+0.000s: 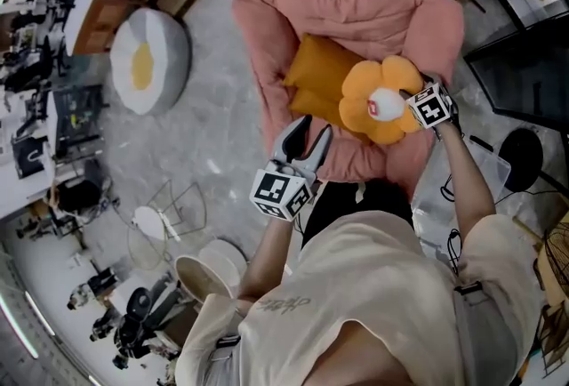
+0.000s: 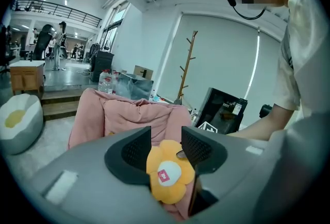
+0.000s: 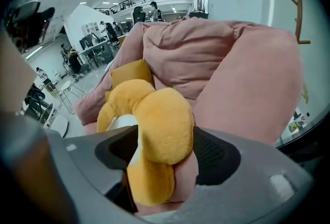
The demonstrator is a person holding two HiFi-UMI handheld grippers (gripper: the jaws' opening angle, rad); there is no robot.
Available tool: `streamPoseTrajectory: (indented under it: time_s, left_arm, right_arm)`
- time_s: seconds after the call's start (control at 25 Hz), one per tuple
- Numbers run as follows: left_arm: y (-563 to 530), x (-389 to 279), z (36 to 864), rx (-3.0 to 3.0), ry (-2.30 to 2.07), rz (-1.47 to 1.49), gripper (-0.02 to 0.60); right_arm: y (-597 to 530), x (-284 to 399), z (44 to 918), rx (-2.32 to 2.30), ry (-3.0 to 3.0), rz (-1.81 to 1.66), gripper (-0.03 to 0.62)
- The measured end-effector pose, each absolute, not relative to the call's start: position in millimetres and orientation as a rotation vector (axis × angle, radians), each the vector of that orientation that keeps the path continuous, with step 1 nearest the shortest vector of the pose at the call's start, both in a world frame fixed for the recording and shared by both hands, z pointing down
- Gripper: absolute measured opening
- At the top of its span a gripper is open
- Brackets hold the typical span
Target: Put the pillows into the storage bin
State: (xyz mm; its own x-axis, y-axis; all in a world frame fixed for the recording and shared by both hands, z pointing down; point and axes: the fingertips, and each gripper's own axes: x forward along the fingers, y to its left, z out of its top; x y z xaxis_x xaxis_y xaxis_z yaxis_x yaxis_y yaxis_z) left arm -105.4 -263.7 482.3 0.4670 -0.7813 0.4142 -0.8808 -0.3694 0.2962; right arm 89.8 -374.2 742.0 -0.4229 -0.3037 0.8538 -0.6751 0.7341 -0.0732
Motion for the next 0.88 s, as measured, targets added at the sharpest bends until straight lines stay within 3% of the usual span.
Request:
streamPoseTrajectory:
  time_s: [0.24, 0.32, 0.52, 0.88]
  left_arm:
    - [-265, -108, 485, 2.215, -1.393, 0.306, 0.192]
    - [-263, -106, 487, 2.214, -1.389, 0.313, 0.19]
    - [-264, -102, 488, 2.239, -1.358, 0.318, 0.192]
    - [-262, -90, 481, 2.37, -1.24, 0.238, 0.187]
  right_arm:
    - [-383, 86, 766, 0.748, -1.977, 0.483, 0.338]
    - [-383, 85, 768, 0.747, -1.971, 0.476, 0.319]
    - [-373, 85, 760, 0.81, -1.993, 0.496, 0.185]
    - [-311, 79, 708, 0.879, -2.067, 0.376, 0.137]
